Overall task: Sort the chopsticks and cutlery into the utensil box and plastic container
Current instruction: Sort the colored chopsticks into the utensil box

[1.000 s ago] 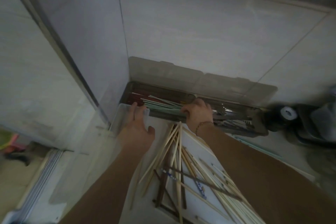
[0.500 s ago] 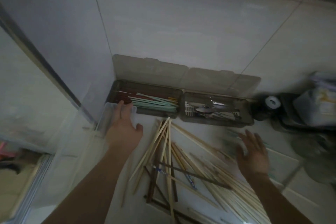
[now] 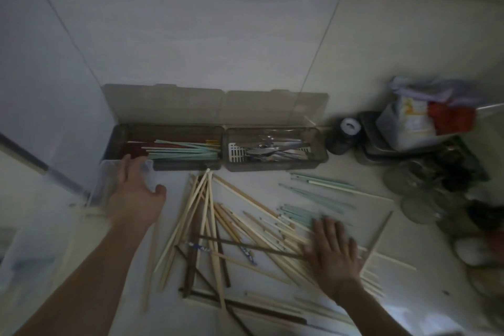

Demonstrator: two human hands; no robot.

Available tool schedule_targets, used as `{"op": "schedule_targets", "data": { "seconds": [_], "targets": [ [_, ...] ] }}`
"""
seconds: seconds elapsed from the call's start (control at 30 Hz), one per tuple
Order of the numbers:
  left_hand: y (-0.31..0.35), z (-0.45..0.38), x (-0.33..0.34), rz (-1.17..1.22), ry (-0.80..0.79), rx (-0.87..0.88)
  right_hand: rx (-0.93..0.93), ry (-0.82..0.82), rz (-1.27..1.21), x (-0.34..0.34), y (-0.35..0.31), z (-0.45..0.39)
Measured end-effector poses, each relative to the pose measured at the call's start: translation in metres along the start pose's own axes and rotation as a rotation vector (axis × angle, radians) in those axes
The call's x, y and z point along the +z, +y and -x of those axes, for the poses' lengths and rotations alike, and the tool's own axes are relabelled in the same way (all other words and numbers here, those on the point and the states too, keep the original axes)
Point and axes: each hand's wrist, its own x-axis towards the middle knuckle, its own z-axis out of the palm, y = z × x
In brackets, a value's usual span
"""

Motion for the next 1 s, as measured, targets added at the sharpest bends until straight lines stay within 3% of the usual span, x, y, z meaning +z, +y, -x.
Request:
{"op": "schedule_targets", "data": {
  "seconds": [0.13,0.27,0.43,0.63,0.73,0.8,0.9,1.0],
  "targets": [
    [0.000,0.000,-0.001,-0.003,0.002,-0.003,-0.047,0.029,-0.031,-0.003,-0.007,0.011],
    [-0.005,-0.003,0.002,-0.032,0.016,0.018,-0.068,0.267,-0.104,-0.027,0.011,-0.011],
    [-0.006,-0.003,0.004,-0.041,0.038,0.039,0.144,0.228,-0.173,-0.057,0.040,-0.057],
    [-0.004,0.000,0.002,-0.040,0.060,0.039,0.129,0.127,0.065,-0.066,0.058,-0.074],
    [-0.003,-0.001,0.001,-0.029,0.039,0.012,0.141,0.182,0.039,-0.069,0.055,-0.071],
    [-0.003,0.000,0.000,-0.024,0.057,0.012,0.080,0.341,-0.048,-0.068,0.052,-0.070],
    [-0.003,0.000,-0.001,-0.032,0.051,0.022,-0.158,0.557,-0.120,-0.073,0.031,-0.074],
    [-0.002,-0.001,-0.001,-0.038,0.031,0.009,-0.385,0.630,-0.237,-0.087,-0.022,-0.093]
  ]
}}
